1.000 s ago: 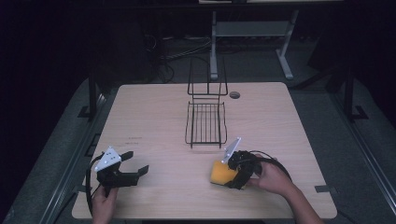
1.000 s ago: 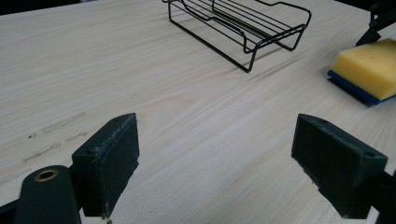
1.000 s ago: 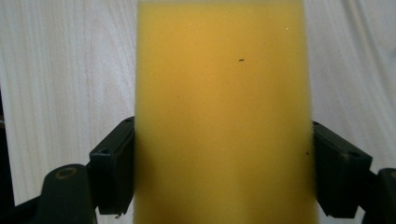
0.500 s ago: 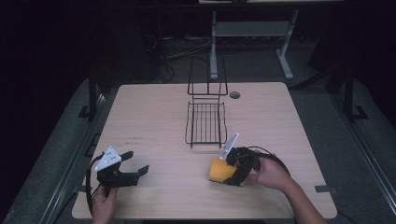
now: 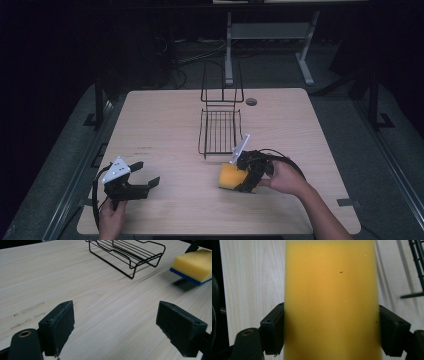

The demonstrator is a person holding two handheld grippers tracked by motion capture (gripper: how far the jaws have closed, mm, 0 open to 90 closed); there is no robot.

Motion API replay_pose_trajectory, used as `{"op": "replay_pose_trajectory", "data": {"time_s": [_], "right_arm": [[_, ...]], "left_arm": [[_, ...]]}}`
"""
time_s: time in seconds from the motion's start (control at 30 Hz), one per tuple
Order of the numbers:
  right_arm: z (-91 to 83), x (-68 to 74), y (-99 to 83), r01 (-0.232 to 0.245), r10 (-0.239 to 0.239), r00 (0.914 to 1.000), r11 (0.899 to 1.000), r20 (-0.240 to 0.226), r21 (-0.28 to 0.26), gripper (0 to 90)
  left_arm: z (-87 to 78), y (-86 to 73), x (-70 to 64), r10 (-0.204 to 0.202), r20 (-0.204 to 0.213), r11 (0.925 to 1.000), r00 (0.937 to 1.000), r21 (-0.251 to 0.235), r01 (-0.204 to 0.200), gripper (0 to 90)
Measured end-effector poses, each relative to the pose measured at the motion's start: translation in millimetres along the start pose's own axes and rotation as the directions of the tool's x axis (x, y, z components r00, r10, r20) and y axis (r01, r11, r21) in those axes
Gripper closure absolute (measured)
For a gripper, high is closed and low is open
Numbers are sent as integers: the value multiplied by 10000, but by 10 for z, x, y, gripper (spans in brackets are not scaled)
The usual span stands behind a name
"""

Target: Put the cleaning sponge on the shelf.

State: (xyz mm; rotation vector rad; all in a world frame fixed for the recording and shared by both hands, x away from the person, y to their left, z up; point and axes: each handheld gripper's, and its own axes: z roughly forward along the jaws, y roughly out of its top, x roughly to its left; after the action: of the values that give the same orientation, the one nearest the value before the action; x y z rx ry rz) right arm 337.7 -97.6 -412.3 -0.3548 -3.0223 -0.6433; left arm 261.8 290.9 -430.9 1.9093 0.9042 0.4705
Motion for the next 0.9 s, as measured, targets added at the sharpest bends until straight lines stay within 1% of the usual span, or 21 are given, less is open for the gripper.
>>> {"op": "replay_pose_trajectory", "data": {"time_s": [0.13, 0.3, 0.6, 0.9], "right_arm": [[-2, -20, 34, 18, -18, 10000, 10000, -80, -6, 218], [4, -49, 81, 83, -82, 9998, 10000, -176, 12, 218], [-11, -85, 186, 230, -230, 9995, 9997, -204, 40, 218], [-8, -120, 240, 281, -279, 9992, 9996, -292, 62, 218]], "left_arm": [[0, 2, 4, 57, 6, 10000, 10000, 43, -57, 145], [-5, 0, 10, 26, -18, 10000, 10000, 2, -26, 145], [-4, 0, 8, 49, -48, 10000, 10000, 14, -49, 145], [4, 5, 1, 139, -12, 9999, 9999, 86, -139, 145]]}}
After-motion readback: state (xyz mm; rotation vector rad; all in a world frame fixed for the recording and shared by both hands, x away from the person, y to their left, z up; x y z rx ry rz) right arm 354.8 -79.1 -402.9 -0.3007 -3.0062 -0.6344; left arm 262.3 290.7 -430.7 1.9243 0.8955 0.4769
